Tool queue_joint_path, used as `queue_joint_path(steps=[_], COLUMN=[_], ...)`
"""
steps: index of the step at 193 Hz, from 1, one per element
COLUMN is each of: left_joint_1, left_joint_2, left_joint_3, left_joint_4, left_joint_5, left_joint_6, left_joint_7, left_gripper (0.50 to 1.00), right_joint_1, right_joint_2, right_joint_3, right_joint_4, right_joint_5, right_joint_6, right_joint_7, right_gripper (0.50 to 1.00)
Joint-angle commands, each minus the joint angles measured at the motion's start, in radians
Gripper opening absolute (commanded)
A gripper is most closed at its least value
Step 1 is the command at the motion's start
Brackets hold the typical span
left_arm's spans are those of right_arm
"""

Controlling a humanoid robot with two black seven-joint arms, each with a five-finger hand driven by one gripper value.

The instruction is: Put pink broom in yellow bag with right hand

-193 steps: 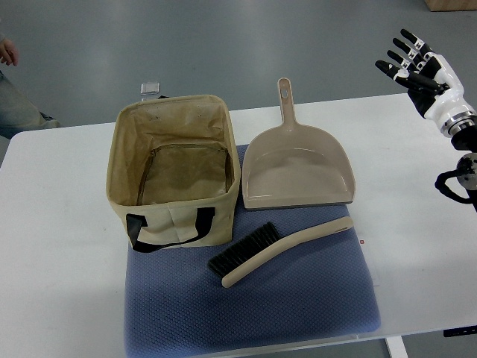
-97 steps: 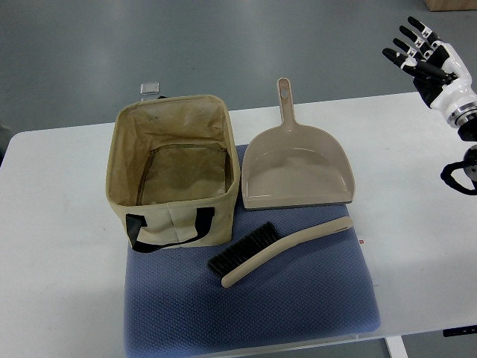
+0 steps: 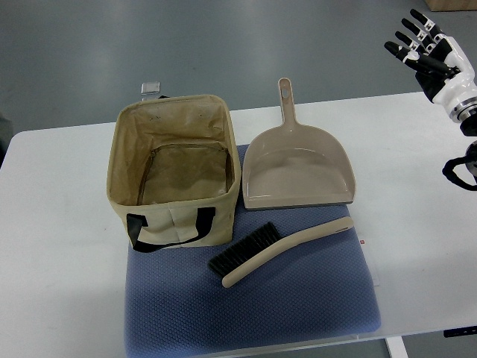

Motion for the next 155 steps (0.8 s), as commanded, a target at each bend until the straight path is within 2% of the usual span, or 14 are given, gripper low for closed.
queue_joint_path(steps=[1, 111, 130, 155], left_joint_1=[0.0, 0.0, 0.0, 0.0], left_joint_2=[0.0, 0.0, 0.0, 0.0], left_joint_3=[0.0, 0.0, 0.0, 0.0], left_joint_4=[0.0, 0.0, 0.0, 0.0], left_joint_5=[0.0, 0.0, 0.0, 0.0], left_joint_6=[0.0, 0.0, 0.0, 0.0], left_joint_7=[0.0, 0.0, 0.0, 0.0], left_gripper=[1.0, 1.0, 1.0, 1.0], right_joint_1=[0.001, 0.001, 0.003, 0.026], right_joint_2=[-0.006, -0.052, -0.081, -0.182], right_joint_3=[0.002, -0.025, -0.072, -0.199], right_joint_4=[0.001, 0.012, 0.018, 0.046], right_joint_5=[0.0, -0.009, -0.018, -0.045], right_joint_6=[0.0, 0.021, 0.052, 0.089], right_joint_7=[0.0, 0.012, 0.031, 0.097], right_gripper=[0.932, 0.93, 0.93, 0.928])
